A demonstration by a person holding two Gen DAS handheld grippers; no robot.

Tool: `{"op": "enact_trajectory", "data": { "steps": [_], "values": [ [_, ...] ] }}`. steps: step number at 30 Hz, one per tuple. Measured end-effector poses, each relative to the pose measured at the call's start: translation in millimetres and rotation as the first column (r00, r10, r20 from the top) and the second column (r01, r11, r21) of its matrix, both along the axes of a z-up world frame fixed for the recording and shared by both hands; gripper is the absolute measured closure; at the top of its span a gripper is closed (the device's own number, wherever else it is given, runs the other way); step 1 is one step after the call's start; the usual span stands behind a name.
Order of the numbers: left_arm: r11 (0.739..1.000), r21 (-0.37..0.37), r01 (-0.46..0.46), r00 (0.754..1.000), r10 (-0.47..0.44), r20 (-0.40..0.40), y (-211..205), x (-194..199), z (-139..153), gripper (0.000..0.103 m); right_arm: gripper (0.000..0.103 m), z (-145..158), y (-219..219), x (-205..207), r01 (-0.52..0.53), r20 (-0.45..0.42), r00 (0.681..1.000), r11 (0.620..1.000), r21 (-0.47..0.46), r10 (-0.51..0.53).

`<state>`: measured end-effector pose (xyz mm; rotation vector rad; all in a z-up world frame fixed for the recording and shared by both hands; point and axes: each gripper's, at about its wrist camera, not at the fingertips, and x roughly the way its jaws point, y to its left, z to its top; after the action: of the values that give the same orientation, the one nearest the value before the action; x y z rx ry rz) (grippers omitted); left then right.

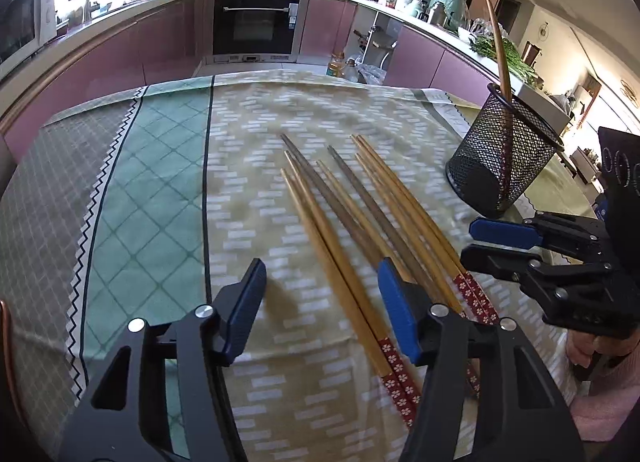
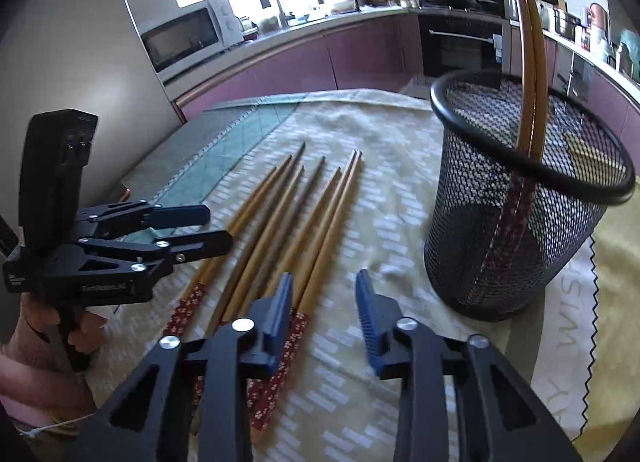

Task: Organize utensils
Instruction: 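Open both grippers, release the chopsticks in the cup, and return to the pile, then grasp another chopstick with the left gripper while the right gripper grasps one too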

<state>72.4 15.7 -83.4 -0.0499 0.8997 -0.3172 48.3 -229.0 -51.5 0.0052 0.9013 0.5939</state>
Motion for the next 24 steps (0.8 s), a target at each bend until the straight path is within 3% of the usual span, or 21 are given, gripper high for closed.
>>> {"op": "enact_trajectory", "data": {
  "steps": [4, 24],
  "values": [
    [1.000, 0.003, -0.002, 1.000, 0.002, -0.004, 0, 0, 0, 0.052, 0.080, -3, -2, 1, 0.024, -0.010, 1.000, 1.000, 0.002, -0.023],
    [0.999, 0.036, 0.035, 0.999, -0.034, -0.021, 2, 6, 1, 0.073, 0.080, -1, 20, 9, 0.039, 0.025, 0.999, 0.993, -0.112, -0.037]
  ]
}}
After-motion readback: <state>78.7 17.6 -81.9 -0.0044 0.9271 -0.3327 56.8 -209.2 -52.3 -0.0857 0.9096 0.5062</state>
